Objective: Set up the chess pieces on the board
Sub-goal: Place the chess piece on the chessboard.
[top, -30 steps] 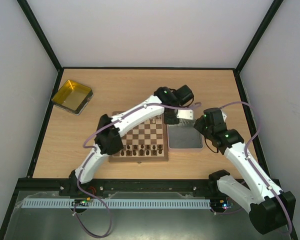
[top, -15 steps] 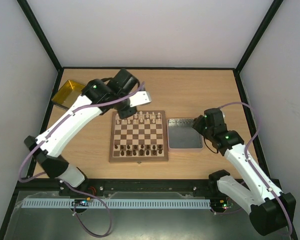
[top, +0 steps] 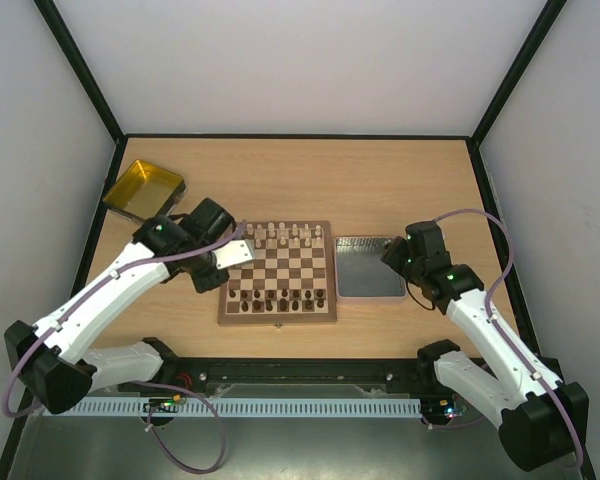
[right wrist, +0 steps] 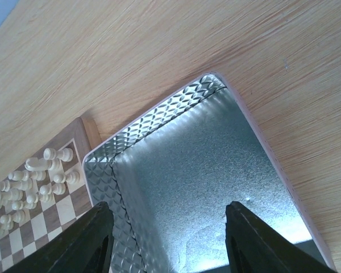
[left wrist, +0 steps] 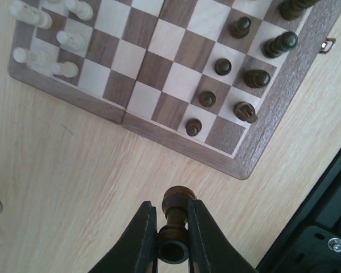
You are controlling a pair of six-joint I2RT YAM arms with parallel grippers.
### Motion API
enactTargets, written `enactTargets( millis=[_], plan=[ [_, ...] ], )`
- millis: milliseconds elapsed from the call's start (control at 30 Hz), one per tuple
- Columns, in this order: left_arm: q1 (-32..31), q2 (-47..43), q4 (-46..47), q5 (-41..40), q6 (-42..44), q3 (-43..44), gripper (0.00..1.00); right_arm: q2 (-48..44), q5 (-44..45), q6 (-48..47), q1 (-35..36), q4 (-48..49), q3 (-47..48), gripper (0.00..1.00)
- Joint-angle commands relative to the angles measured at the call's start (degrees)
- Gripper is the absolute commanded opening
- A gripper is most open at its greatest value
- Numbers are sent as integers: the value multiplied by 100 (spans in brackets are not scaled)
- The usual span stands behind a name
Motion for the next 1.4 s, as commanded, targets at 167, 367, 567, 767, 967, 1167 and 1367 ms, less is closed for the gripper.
enactTargets(
  millis=[167,367,567,767,967,1167,1367],
  plan=[
    [174,-657,784,521,-35,-1182,2,119,-62,88,-23,77,-15,53],
    [190,-572,1214,792,-109,-1452,2,245,-201,149,-18,171,-45,51],
    [251,-385,1562,1003,-72,-1762,2,319,-166,133,-23,209,-99,51],
    [309,-216,1789,1123,-66,-2025,2,337,-227,174,-24,354,-279,51],
    [346,-197,1874,1127,-51,-2148,7,433,-270,154,-21,458,-330,51],
    [370,28,1879,1191,71,-2107,3,536,-340,184,-15,532,-373,51],
    [377,202,1833,1148,179,-2099,2,505,-341,191,-23,574,-474,51]
  ],
)
